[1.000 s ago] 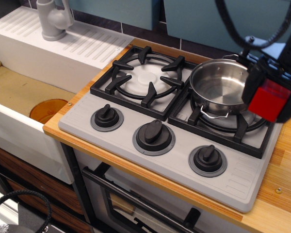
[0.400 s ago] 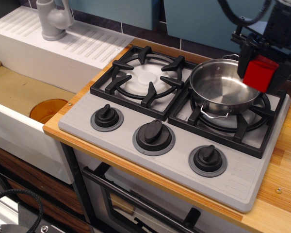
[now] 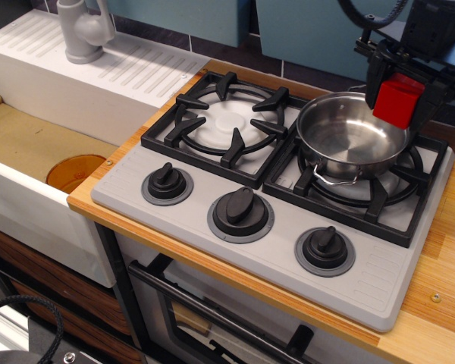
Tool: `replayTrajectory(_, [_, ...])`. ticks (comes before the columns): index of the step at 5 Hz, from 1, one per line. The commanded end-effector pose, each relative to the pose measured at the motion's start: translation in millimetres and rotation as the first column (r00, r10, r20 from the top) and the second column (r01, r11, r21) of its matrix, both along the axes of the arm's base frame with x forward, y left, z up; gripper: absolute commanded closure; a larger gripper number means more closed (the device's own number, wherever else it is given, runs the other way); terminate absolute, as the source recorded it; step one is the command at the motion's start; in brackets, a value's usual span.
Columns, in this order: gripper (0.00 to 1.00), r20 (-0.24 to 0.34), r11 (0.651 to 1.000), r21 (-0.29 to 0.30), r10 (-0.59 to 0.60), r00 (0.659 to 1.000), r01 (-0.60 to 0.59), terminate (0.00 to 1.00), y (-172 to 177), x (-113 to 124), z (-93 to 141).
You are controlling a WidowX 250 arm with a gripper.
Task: Put redcube in pan and put pan on stove
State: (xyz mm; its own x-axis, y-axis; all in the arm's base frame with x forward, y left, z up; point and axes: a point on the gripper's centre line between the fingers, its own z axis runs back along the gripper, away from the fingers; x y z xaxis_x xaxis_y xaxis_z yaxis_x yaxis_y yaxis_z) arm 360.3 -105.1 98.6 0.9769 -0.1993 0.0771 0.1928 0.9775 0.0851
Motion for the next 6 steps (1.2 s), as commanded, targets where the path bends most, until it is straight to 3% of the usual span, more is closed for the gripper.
replayTrajectory(1, [1.00, 0.075, 1.000, -0.020, -0.006, 0.997, 0.007, 0.00, 4.4, 15.0, 11.3])
replayTrajectory(2, [0.00, 0.091, 1.000, -0.013, -0.024, 0.996, 0.025, 0.00, 7.2, 14.6, 12.0])
replayTrajectory(4, [0.00, 0.093, 1.000, 0.000, -0.019, 0.996, 0.019, 0.00, 4.9, 10.7, 19.2])
replayTrajectory(6, [0.00, 0.105, 0.998, 0.056, -0.015, 0.994, 0.009, 0.00, 7.2, 7.4, 38.9])
